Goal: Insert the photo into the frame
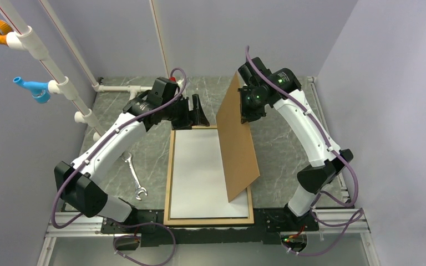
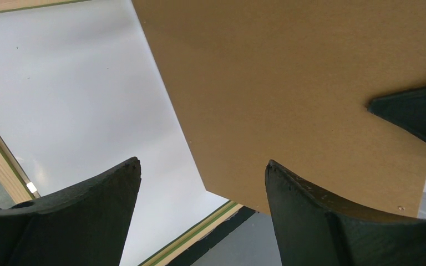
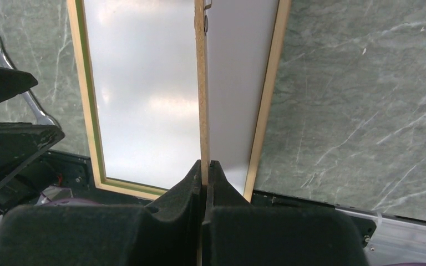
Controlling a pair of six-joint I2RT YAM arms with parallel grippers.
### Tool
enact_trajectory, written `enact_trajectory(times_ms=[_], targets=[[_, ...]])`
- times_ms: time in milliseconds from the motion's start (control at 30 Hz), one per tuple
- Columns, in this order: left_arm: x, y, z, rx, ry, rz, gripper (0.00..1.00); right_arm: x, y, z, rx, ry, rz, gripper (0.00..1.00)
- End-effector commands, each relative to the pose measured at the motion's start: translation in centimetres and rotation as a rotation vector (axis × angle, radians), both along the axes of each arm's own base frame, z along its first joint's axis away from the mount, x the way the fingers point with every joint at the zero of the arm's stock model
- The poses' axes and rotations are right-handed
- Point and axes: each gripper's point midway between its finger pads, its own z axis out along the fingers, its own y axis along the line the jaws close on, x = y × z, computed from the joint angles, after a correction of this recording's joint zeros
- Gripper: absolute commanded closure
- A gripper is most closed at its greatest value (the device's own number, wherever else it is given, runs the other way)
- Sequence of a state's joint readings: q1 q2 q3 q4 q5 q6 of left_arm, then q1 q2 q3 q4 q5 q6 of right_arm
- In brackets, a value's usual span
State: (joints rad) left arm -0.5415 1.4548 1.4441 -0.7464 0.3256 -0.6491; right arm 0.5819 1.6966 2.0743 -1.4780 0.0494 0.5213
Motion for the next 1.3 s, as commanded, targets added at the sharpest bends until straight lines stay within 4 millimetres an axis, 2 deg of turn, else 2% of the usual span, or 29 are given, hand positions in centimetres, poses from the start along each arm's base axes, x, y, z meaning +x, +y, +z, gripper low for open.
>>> enact_trajectory(times_ms=[0,267,500,600,700,833,1100,1133,1267], targets=[[0.1,-0.3,3.1,-0.076,-0.062,-0.006,0.14,0.6,-1.1,1.3,-0.027,-0.055,-0.049,1.0],[0.1,-0.4,2.4,-0.073,-0.041,-0.008,0.15,0.2,-2.4,1.4,-0.047,-0.066,-0.067,1.0],[0.1,-0.6,1.9,-0.067,-0.022,-0.015,0.15,0.5,-4.5,3.1,-0.009,-0.103,-0.103,1.0],[0.2,-0.7,1.6,-0.067,-0.012,-0.018,0.15,0.4,-4.1,3.2,0.019,-0.093,-0.078,1.0],[0.2,-0.7,1.4,-0.063,-0.003,-0.02,0.15,0.1,-3.1,2.7,0.047,-0.054,-0.038,1.0],[0.1,-0.7,1.2,-0.059,0.003,-0.02,0.15,0.2,-2.9,1.9,0.038,-0.032,-0.031,1.0],[0.2,-0.8,2.6,-0.084,-0.032,-0.02,0.15,0.6,-2.5,1.7,0.01,-0.041,-0.028,1.0],[0.2,-0.8,2.7,-0.089,-0.036,-0.022,0.15,0.6,-2.3,1.7,0.013,-0.041,-0.022,0.98],[0.0,-1.2,3.2,-0.119,-0.037,-0.035,0.14,0.7,-1.3,2.2,0.041,-0.048,0.004,0.74]])
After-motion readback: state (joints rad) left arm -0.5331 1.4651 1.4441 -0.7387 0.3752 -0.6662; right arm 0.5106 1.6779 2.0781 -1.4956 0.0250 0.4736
